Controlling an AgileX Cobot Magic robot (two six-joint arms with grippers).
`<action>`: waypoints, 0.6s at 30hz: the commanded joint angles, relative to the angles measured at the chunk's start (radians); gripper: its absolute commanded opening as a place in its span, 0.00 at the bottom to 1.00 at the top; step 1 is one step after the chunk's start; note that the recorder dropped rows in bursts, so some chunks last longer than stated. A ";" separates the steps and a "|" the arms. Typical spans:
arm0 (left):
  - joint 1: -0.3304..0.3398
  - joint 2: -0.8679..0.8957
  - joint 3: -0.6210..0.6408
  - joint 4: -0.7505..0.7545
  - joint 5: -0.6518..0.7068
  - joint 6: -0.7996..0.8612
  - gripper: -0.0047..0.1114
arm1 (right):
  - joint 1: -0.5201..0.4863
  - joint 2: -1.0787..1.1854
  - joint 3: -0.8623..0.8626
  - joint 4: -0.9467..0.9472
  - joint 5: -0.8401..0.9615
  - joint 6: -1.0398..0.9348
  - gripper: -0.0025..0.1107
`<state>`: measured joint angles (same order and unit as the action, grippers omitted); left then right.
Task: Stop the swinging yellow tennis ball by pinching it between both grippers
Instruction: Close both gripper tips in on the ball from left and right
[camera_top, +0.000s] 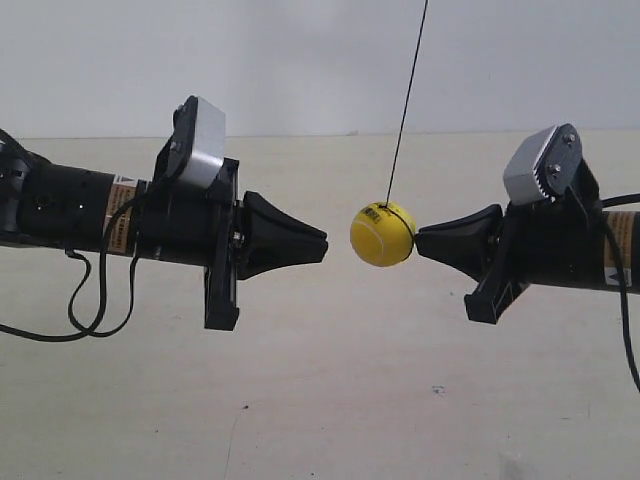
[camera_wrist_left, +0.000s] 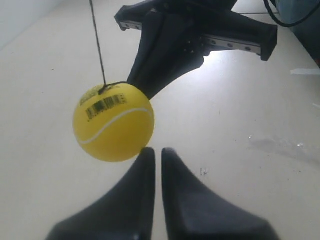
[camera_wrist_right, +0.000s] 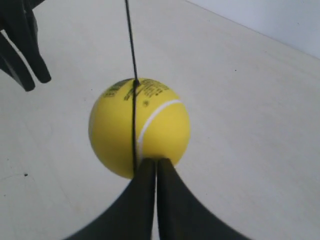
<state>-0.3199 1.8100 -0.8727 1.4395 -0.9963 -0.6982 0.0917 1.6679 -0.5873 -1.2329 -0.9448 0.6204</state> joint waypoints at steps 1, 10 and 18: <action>-0.006 0.002 -0.005 -0.016 0.002 -0.013 0.08 | -0.001 -0.001 0.000 -0.010 -0.025 0.002 0.02; -0.006 0.081 -0.044 -0.034 0.002 -0.004 0.08 | -0.001 -0.001 0.000 -0.010 -0.009 0.002 0.02; -0.006 0.121 -0.078 -0.037 0.000 -0.002 0.08 | -0.001 -0.001 0.000 -0.002 0.006 -0.025 0.02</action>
<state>-0.3199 1.9271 -0.9407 1.4162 -0.9963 -0.6982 0.0917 1.6679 -0.5873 -1.2352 -0.9527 0.6138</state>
